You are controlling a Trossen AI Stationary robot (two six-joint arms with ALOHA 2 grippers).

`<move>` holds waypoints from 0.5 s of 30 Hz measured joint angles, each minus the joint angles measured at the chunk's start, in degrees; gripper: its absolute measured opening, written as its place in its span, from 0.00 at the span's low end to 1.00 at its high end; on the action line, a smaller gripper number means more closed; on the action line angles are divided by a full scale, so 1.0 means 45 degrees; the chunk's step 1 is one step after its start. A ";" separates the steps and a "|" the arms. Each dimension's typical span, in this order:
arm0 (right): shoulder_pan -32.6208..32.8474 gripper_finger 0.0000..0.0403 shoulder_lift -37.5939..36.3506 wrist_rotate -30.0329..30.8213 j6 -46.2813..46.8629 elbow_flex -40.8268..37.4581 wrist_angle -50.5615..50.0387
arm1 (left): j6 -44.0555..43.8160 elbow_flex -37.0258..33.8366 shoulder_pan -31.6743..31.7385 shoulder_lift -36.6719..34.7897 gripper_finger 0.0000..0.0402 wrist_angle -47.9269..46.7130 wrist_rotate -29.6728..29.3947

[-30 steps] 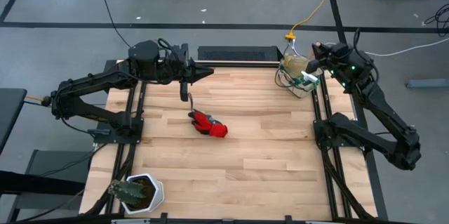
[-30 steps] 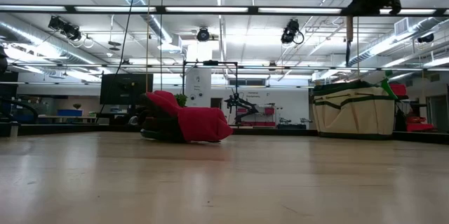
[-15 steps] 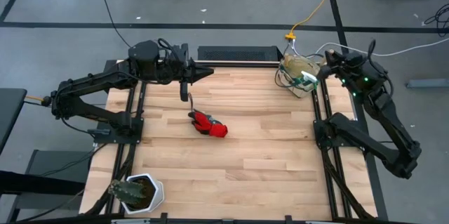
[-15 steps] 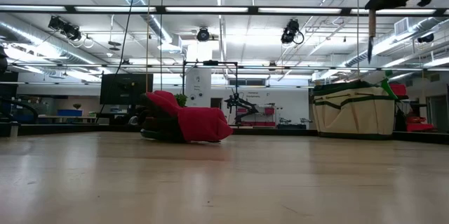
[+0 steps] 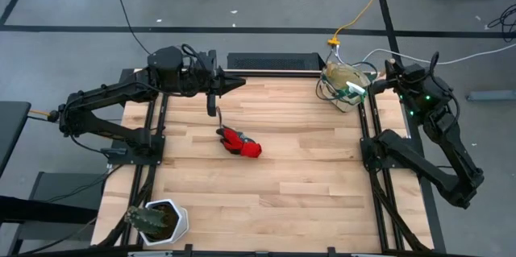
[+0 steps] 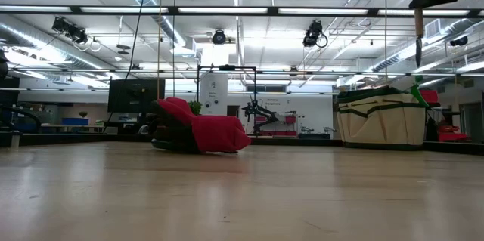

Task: Pick & Place Garden tools in Gardening bag
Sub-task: Put the brown trowel into the gardening bag

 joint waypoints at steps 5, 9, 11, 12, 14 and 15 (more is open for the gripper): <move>0.0000 0.15 0.0000 -0.0005 -0.0029 0.0000 -0.0003 | -0.0007 -0.0001 -0.0010 0.0000 0.00 0.0005 0.0002; -0.0005 0.15 -0.0024 0.0000 -0.0122 -0.0183 0.0112 | -0.0010 0.0004 -0.0015 0.0000 0.00 0.0005 0.0002; 0.0000 0.15 -0.0066 -0.0009 -0.0112 -0.0483 0.0354 | -0.0010 0.0001 -0.0015 0.0000 0.00 0.0005 0.0033; 0.0000 0.15 -0.0109 -0.0006 -0.0117 -0.0665 0.0615 | -0.0010 0.0003 -0.0015 0.0000 0.00 0.0005 0.0128; 0.0000 0.15 -0.0238 -0.0005 -0.0128 -0.1075 0.1157 | -0.0010 0.0004 -0.0015 0.0000 0.00 0.0005 0.0369; -0.0003 0.15 -0.0291 -0.0005 -0.0138 -0.1250 0.1393 | -0.0010 -0.0001 -0.0015 0.0000 0.00 0.0005 0.0429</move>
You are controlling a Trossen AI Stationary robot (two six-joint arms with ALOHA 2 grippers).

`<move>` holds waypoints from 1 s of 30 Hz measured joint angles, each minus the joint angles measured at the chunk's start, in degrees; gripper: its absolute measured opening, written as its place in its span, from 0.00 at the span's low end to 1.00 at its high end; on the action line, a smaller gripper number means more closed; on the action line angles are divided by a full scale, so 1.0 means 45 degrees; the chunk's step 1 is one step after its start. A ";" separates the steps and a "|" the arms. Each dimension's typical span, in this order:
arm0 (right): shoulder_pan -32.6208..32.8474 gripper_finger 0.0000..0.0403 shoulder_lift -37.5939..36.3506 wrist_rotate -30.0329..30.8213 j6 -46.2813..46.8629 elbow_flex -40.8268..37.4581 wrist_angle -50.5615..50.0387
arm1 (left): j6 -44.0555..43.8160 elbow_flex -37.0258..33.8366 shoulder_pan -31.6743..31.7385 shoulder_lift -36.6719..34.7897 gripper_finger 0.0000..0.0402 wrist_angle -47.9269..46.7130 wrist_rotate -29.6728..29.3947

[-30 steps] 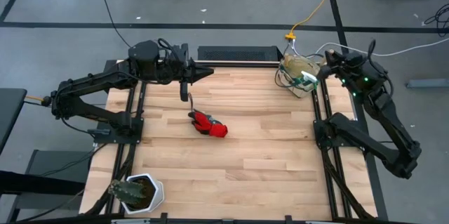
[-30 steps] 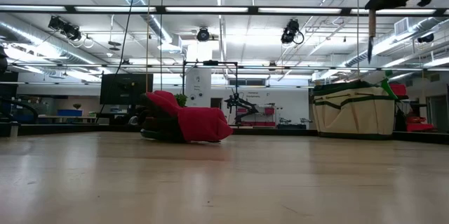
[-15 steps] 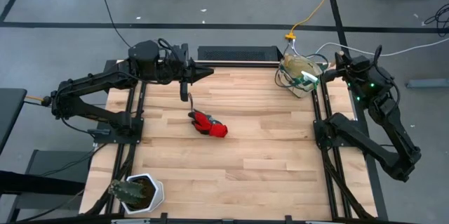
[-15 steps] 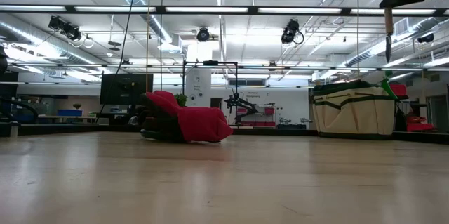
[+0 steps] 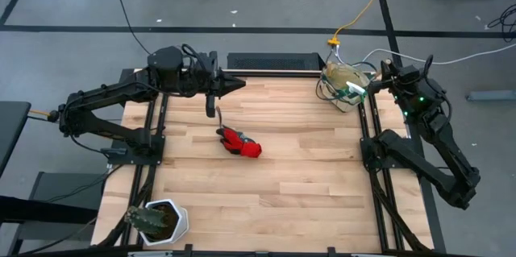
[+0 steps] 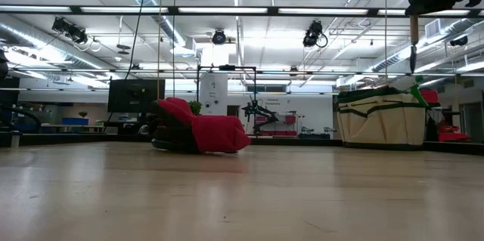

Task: Pick & Place Garden tools in Gardening bag
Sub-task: Put the brown trowel into the gardening bag

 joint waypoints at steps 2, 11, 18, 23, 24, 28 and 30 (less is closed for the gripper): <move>0.0001 0.15 -0.0112 -0.0002 -0.0032 -0.0317 0.0358 | 0.0000 0.0005 0.0000 0.0000 0.00 0.0002 0.0051; -0.0003 0.16 -0.0350 -0.0001 -0.0242 -0.1676 0.1813 | -0.0005 0.0005 0.0000 0.0000 0.00 0.0010 0.0050; -0.0007 0.16 -0.0350 0.0195 -0.0274 -0.2158 0.2328 | -0.0005 0.0005 0.0000 0.0000 0.00 0.0005 0.0045; -0.0147 0.16 -0.0345 0.0238 -0.0134 -0.2607 0.3057 | -0.0005 0.0005 0.0000 0.0000 0.00 0.0005 0.0045; -0.0168 0.16 -0.0347 0.0236 -0.0030 -0.2682 0.3140 | -0.0006 0.0005 0.0000 0.0000 0.00 0.0005 0.0045; -0.0206 0.16 -0.0340 0.0238 0.0118 -0.2752 0.3139 | -0.0010 0.0005 0.0000 0.0000 0.00 0.0005 0.0045; -0.0206 0.16 -0.0345 0.0235 0.0118 -0.2752 0.3225 | -0.0005 0.0005 0.0000 0.0000 0.00 0.0005 0.0045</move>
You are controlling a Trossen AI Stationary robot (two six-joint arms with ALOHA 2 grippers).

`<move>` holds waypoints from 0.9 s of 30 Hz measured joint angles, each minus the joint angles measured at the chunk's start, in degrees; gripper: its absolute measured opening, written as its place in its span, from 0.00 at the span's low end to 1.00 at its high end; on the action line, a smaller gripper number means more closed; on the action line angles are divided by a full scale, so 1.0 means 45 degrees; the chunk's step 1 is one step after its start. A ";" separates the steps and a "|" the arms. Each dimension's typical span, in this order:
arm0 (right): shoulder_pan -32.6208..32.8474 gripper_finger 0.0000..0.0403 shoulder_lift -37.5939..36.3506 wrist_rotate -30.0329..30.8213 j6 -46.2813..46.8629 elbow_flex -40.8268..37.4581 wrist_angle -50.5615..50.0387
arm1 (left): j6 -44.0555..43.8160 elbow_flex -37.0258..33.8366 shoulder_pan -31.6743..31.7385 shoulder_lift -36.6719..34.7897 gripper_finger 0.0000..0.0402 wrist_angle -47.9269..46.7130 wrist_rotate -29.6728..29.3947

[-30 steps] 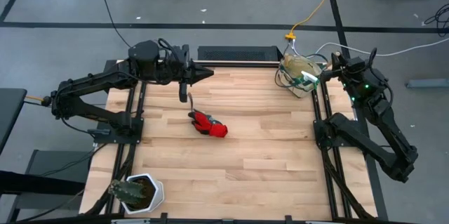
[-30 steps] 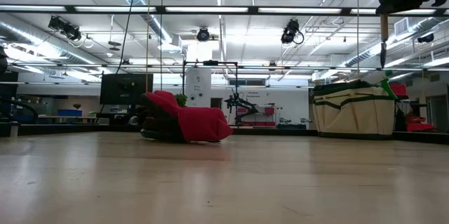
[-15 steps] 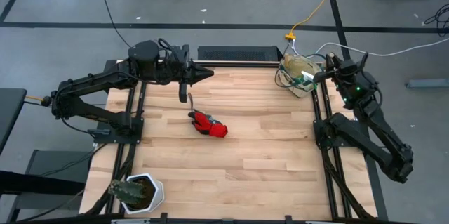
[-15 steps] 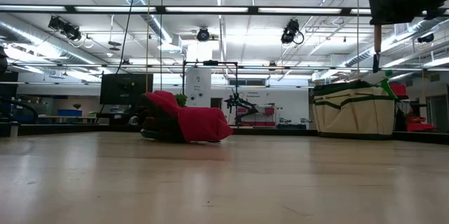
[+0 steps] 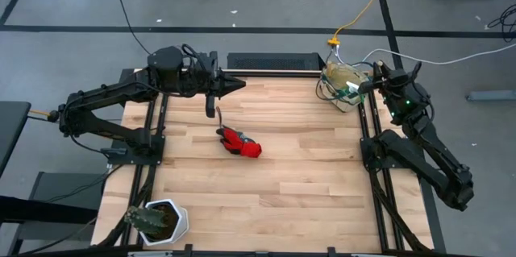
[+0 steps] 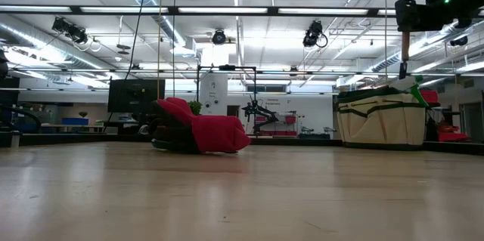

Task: Pick & Place Garden tools in Gardening bag
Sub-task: Put the brown trowel into the gardening bag

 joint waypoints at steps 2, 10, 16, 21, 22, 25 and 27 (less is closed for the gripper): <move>0.0000 0.16 0.0000 0.0001 0.0009 0.0000 0.0021 | -0.0001 0.0000 0.0000 0.0000 0.00 0.0000 0.0000; 0.0000 0.16 0.0000 -0.0002 0.0567 0.0000 -0.0033 | -0.0005 0.0000 0.0000 0.0000 0.00 0.0000 -0.0004; 0.0000 0.16 0.0005 0.0400 0.0739 0.0000 -0.1016 | -0.0005 0.0000 0.0000 0.0000 0.00 0.0000 -0.0002; 0.0000 0.16 0.0000 0.0776 0.0583 0.0000 -0.1003 | -0.0005 0.0000 0.0000 0.0000 0.00 -0.0005 -0.0005; 0.0000 0.16 0.0008 0.0771 0.0580 0.0000 -0.0999 | -0.0005 0.0000 0.0000 0.0000 0.00 -0.0005 -0.0005; 0.0000 0.16 0.0058 0.0771 0.0573 0.0000 -0.0973 | -0.0005 0.0000 0.0000 0.0000 0.00 -0.0002 0.0011; 0.0000 0.16 0.0084 0.0771 0.0573 0.0000 -0.0975 | -0.0005 0.0000 0.0000 0.0000 0.00 -0.0003 0.0087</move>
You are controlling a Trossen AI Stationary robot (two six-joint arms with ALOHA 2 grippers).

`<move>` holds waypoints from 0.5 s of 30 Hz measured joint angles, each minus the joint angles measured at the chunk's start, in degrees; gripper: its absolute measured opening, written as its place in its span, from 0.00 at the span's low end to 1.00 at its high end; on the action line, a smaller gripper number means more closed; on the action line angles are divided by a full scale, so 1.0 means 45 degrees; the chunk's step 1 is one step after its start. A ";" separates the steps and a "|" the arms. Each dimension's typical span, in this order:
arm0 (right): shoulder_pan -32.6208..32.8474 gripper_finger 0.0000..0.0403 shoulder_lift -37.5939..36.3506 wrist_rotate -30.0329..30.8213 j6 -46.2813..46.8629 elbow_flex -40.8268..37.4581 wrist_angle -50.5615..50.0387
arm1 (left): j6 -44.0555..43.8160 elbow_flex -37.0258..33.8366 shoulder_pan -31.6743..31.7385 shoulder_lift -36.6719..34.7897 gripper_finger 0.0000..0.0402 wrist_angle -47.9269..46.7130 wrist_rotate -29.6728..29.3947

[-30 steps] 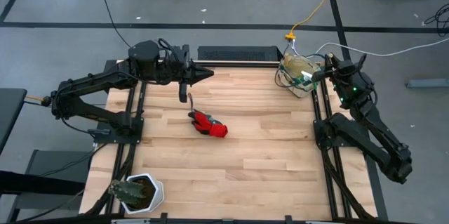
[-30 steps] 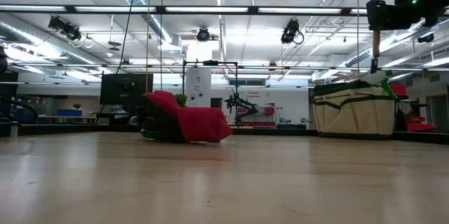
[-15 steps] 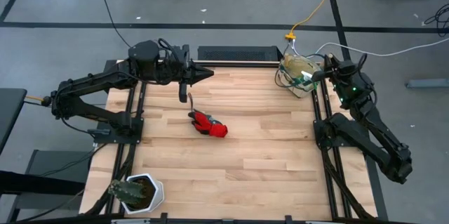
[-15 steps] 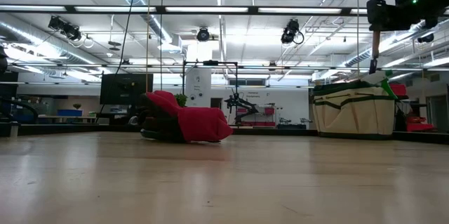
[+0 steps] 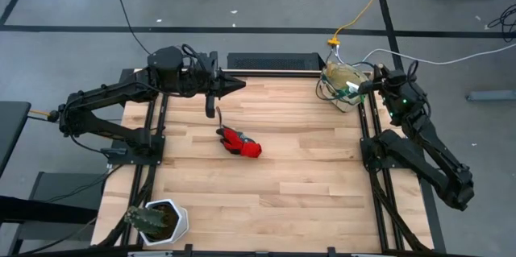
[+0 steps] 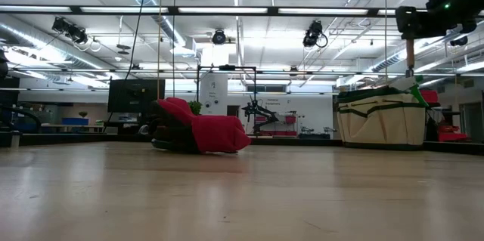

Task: Pick & Place Garden tools in Gardening bag
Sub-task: Put the brown trowel into the gardening bag

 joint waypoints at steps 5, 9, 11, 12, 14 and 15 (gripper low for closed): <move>0.0000 0.16 0.0188 0.0000 -0.0005 0.0000 0.0010 | 0.0000 0.0000 0.0004 0.0000 0.00 0.0003 0.0005; 0.0000 0.16 0.0428 0.0193 -0.0015 0.0000 -0.0008 | 0.0000 0.0000 0.0000 0.0000 0.00 0.0000 0.0059; 0.0000 0.16 0.0556 0.0218 -0.0087 0.0000 -0.0039 | 0.0000 0.0000 0.0000 0.0000 0.00 0.0000 0.0097; 0.0000 0.16 0.0615 0.0219 -0.0204 -0.0002 -0.0053 | 0.0000 0.0000 0.0000 0.0000 0.00 -0.0002 0.0098; 0.0003 0.16 0.0733 0.0214 -0.0335 0.0000 -0.0030 | -0.0005 0.0000 0.0000 0.0000 0.00 0.0003 0.0102; 0.0000 0.16 0.0789 0.0219 -0.0360 0.0000 -0.0021 | 0.0000 0.0000 0.0000 0.0000 0.00 0.0003 0.0097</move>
